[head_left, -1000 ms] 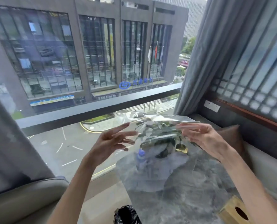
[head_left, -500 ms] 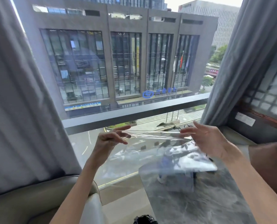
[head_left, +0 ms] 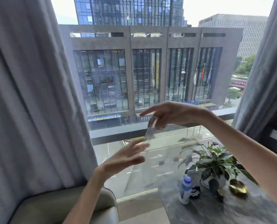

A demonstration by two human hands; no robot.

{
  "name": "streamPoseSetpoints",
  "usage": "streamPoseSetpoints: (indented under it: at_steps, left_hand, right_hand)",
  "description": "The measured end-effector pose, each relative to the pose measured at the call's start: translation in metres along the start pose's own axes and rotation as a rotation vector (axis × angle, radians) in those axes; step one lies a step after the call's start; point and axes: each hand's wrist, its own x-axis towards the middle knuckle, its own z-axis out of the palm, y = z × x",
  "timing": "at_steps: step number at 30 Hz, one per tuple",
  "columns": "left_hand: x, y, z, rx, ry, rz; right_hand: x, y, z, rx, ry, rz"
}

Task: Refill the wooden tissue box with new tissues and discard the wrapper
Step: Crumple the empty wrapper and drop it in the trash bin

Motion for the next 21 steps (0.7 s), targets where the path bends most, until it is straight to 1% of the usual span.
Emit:
streamPoseSetpoints:
  at_steps: [1,3,4,6,7,8,9,10,12,13,17,19,21]
  left_hand:
    - [0.010,0.005,0.009,0.006,0.059,0.021]
    - [0.022,0.004,0.018,-0.112,0.216,0.073]
    - [0.022,0.002,0.018,-0.201,0.285,0.103]
    - [0.019,-0.004,0.011,-0.324,0.387,0.166]
    - [0.017,-0.008,0.007,-0.355,0.433,0.187]
    - [0.015,-0.012,0.003,-0.385,0.471,0.197]
    - [0.014,-0.014,0.000,-0.416,0.502,0.198]
    - [0.014,-0.016,-0.001,-0.443,0.519,0.195]
    - [0.014,-0.020,-0.002,-0.460,0.517,0.190]
    - [0.015,-0.021,-0.001,-0.457,0.506,0.179]
    - [0.016,-0.026,-0.002,-0.454,0.377,0.107]
    - [0.014,-0.030,-0.006,-0.480,0.296,0.099]
    - [0.010,-0.032,-0.008,-0.489,0.275,0.097]
  right_hand:
    - [0.005,-0.010,-0.002,-0.058,0.004,-0.013]
    - [-0.004,-0.019,-0.011,-0.098,0.046,-0.037]
    - [-0.016,-0.018,-0.017,-0.068,0.131,-0.047]
    - [-0.047,-0.003,-0.019,0.096,0.410,-0.039]
    - [-0.059,0.012,-0.012,0.176,0.532,0.003]
    - [-0.068,0.029,0.001,0.241,0.590,0.074]
    - [-0.072,0.045,0.020,0.315,0.582,0.140]
    - [-0.073,0.060,0.043,0.423,0.528,0.174]
    - [-0.067,0.076,0.084,0.647,0.432,0.166]
    - [-0.064,0.082,0.098,0.709,0.443,0.157]
    - [-0.064,0.095,0.114,0.828,0.673,0.165]
    - [-0.068,0.094,0.112,0.865,0.709,0.168]
    - [-0.071,0.094,0.110,0.878,0.714,0.179]
